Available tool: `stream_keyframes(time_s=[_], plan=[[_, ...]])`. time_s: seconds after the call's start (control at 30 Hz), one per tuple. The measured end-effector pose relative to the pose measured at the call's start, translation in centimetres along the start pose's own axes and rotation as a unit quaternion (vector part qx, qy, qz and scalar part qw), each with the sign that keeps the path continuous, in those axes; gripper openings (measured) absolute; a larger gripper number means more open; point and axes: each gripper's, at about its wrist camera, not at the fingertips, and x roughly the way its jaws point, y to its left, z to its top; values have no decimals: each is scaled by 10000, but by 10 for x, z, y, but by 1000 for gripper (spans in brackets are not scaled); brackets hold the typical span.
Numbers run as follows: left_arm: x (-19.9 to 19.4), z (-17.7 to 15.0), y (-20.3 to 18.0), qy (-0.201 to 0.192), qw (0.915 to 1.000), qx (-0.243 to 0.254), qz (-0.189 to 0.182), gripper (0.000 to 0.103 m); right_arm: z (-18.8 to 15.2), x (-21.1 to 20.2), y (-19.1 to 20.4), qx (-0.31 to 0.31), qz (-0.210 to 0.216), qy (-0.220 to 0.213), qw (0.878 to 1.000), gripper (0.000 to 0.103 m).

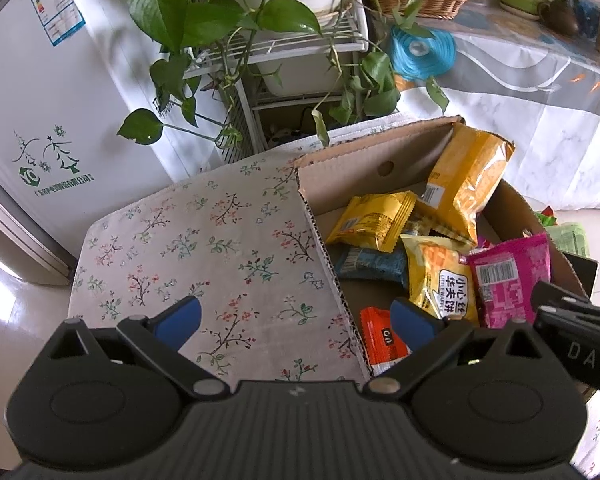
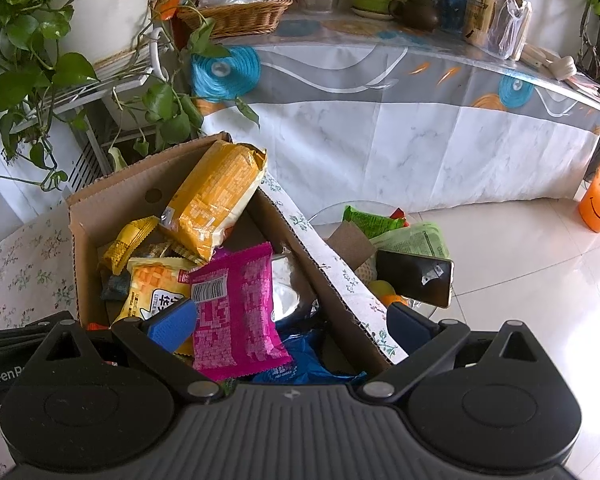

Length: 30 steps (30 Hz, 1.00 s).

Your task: Organize snacks

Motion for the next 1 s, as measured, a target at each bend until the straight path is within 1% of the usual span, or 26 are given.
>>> stream_keyframes(time_s=[0.2, 0.67, 1.0], plan=[[2, -2, 2, -22, 10000, 45, 5, 100, 0, 1, 3, -50, 5, 17, 10000, 103], [7, -7, 12, 4, 9999, -68, -130, 100, -2, 2, 11, -128, 57, 52, 9999, 103], [7, -15, 24, -70, 9998, -105, -164, 100, -4, 2, 21, -245, 81, 37, 9997, 103]])
